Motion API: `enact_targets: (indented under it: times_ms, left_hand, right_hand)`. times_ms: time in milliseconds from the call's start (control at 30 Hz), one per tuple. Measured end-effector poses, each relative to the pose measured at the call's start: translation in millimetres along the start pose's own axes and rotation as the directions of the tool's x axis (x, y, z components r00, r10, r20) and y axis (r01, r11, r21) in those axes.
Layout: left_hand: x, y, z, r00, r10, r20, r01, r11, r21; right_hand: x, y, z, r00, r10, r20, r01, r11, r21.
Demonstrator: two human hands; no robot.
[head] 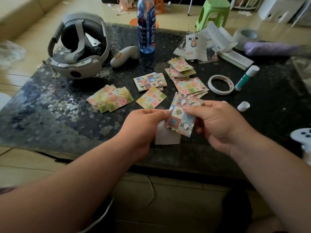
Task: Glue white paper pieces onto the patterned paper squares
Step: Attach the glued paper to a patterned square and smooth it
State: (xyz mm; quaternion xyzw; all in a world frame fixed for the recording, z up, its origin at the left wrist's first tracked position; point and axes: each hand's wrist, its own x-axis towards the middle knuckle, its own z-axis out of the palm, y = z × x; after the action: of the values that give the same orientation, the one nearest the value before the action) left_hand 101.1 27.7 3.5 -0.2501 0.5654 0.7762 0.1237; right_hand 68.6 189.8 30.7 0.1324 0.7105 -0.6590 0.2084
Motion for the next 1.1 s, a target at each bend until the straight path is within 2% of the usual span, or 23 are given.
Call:
enact_targets:
  times_ms: [200,367,467,633,800,967,1100]
  left_hand:
    - [-4.0,12.2,6.4,0.998,0.057,-0.030,-0.059,0.995,-0.086]
    - [-13.8,30.0,16.3,0.988,0.146,-0.041,-0.150,0.981,-0.125]
    - [-18.1,34.2,22.0,0.980,0.182,-0.084,-0.188,0.980,-0.059]
    - [-24.4,31.9,34.1,0.978,0.192,-0.079,-0.197,0.979,-0.058]
    - [-27.8,29.0,32.8,0.976,0.201,-0.078,-0.208,0.973,-0.101]
    - [-30.0,34.4,25.6,0.973,0.228,-0.047,-0.232,0.961,-0.149]
    - [-25.0,36.6,29.4,0.980,0.197,-0.032,-0.200,0.975,-0.103]
  right_hand:
    - [-9.0,-4.3,10.6,0.985,-0.125,-0.120,0.132,0.990,0.053]
    - [-31.3,-24.9,0.5,0.986,-0.066,-0.151,0.100,0.967,0.233]
    - [-45.8,-34.8,-5.7,0.990,-0.093,-0.103,0.113,0.971,0.212]
    - [-55.0,-25.3,-6.3,0.989,-0.144,-0.019,0.144,0.989,0.027]
    - [-48.8,-13.0,-12.0,0.979,-0.203,-0.028,0.204,0.976,0.077]
    - [-36.6,-11.7,-17.8,0.971,-0.238,0.029,0.238,0.971,0.017]
    - [-27.2,-13.6,-24.3,0.975,-0.206,0.080,0.194,0.971,0.137]
